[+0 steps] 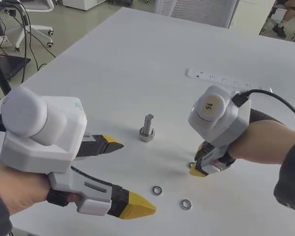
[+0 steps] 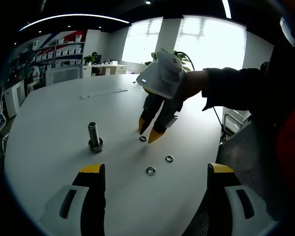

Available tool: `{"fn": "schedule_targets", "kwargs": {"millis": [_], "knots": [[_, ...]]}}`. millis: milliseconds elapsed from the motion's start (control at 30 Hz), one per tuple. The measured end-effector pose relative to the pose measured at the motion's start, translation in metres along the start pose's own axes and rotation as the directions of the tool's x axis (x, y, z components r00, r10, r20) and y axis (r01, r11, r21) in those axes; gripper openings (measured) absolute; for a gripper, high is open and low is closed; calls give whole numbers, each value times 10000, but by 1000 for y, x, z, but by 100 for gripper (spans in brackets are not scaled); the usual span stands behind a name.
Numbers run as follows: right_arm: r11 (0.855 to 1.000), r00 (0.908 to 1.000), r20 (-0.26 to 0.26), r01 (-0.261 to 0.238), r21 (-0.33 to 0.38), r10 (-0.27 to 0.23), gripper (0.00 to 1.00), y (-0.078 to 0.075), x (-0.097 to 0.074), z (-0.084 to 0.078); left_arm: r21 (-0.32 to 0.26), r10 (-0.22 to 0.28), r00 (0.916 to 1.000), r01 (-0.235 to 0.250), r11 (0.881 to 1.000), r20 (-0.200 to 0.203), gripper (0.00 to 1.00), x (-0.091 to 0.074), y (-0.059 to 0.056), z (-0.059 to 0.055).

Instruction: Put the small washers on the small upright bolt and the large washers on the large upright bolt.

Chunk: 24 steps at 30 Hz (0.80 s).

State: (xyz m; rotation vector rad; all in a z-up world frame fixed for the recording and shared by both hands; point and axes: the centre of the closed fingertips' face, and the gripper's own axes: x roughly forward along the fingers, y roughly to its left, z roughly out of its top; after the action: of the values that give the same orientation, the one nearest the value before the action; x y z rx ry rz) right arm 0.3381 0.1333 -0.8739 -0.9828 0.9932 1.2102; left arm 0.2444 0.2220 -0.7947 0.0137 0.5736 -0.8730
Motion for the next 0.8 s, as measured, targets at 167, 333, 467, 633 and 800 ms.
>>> {"fn": "schedule_targets", "kwargs": {"millis": [167,333,467,633,800], "knots": [[10000,10000,-7,-23,73,23,23,0,2,0,-7,-10,10000,10,10000,20,85,0,0,0],[9999,10000,-28,-31,159,31,23,0,3,0,-8,3,10000,-3,10000,58,85,0,0,1],[9994,9999,-16,-127,330,127,22,1,3,-1,0,-4,10000,4,10000,53,85,0,0,0],[9988,9997,-20,-230,433,231,21,2,3,-1,-11,11,10000,-11,10000,60,85,0,-1,1],[9983,9995,-7,-310,495,310,20,4,3,-1,-24,13,10000,-12,10000,65,85,0,-1,1]]}}
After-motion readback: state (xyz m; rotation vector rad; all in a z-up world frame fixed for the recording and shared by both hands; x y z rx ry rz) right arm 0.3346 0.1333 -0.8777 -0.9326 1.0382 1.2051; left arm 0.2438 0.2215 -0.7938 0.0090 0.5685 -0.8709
